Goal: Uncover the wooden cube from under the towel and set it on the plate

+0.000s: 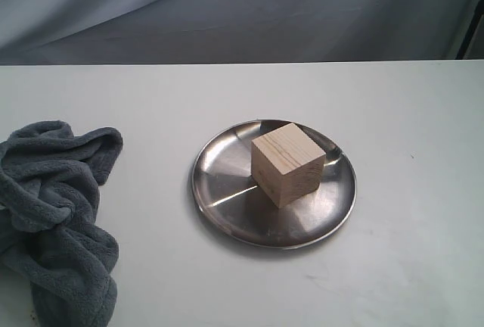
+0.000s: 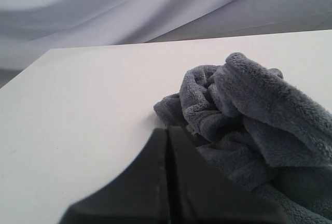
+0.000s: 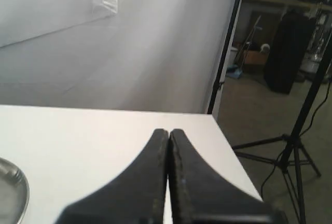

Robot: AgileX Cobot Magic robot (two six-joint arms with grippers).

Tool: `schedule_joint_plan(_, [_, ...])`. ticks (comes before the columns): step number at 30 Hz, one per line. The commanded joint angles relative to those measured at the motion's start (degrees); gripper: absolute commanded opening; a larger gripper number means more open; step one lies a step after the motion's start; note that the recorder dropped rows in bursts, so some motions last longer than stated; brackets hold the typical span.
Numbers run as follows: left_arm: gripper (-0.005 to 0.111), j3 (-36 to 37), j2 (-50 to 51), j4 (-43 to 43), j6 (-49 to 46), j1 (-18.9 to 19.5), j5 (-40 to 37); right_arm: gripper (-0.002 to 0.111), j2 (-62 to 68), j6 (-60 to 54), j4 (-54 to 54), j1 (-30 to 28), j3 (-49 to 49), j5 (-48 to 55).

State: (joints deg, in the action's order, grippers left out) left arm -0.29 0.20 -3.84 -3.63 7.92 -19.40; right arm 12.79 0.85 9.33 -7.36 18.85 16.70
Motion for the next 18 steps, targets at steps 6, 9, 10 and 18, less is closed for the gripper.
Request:
schedule_joint_plan(6, [0.0, 0.3, -0.2, 0.3, 0.1, 0.1, 0.7, 0.0, 3.6, 4.8, 0.1, 0.0, -2.2, -6.2])
schedule_joint_plan(9, [0.0, 0.3, -0.2, 0.3, 0.1, 0.1, 0.7, 0.0, 3.6, 3.6, 0.2, 0.0, -6.2, -18.0])
schedule_joint_plan(10, [0.0, 0.3, -0.2, 0.3, 0.1, 0.1, 0.7, 0.0, 3.6, 3.6, 1.0, 0.0, -8.2, -22.3])
schedule_joint_plan(18, [0.0, 0.3, -0.2, 0.3, 0.1, 0.1, 0.7, 0.0, 3.6, 4.3, 7.4, 0.0, -18.9, -35.2])
